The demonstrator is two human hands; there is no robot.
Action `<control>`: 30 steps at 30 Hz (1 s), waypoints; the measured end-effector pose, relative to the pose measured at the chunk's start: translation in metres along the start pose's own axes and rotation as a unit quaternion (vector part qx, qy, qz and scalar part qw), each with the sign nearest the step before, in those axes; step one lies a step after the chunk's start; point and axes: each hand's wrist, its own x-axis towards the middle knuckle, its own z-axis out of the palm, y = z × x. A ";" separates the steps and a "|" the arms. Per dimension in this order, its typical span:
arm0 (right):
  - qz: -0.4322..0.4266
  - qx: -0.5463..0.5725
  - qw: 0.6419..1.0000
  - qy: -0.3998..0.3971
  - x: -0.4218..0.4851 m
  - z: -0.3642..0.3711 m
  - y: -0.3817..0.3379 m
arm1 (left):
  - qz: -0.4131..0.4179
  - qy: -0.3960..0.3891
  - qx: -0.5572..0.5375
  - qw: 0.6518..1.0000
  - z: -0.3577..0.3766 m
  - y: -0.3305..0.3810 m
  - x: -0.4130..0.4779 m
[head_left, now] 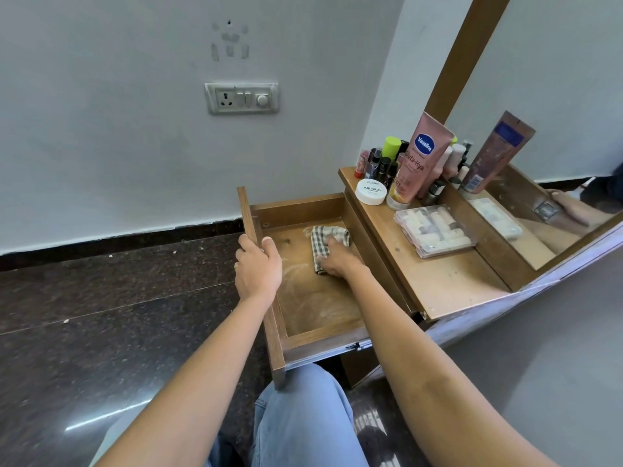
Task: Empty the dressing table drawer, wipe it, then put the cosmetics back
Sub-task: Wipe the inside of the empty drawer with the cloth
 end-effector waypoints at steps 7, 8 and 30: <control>0.008 -0.039 0.999 0.004 -0.021 0.027 0.029 | 0.000 -0.004 -0.002 1.000 0.000 0.001 0.000; 0.014 -0.028 0.999 0.007 -0.019 0.026 0.032 | 0.000 -0.005 0.000 1.000 0.001 0.001 0.000; -0.101 -0.132 0.986 0.029 0.033 0.042 0.003 | 0.006 -0.009 -0.006 1.000 0.001 -0.001 0.002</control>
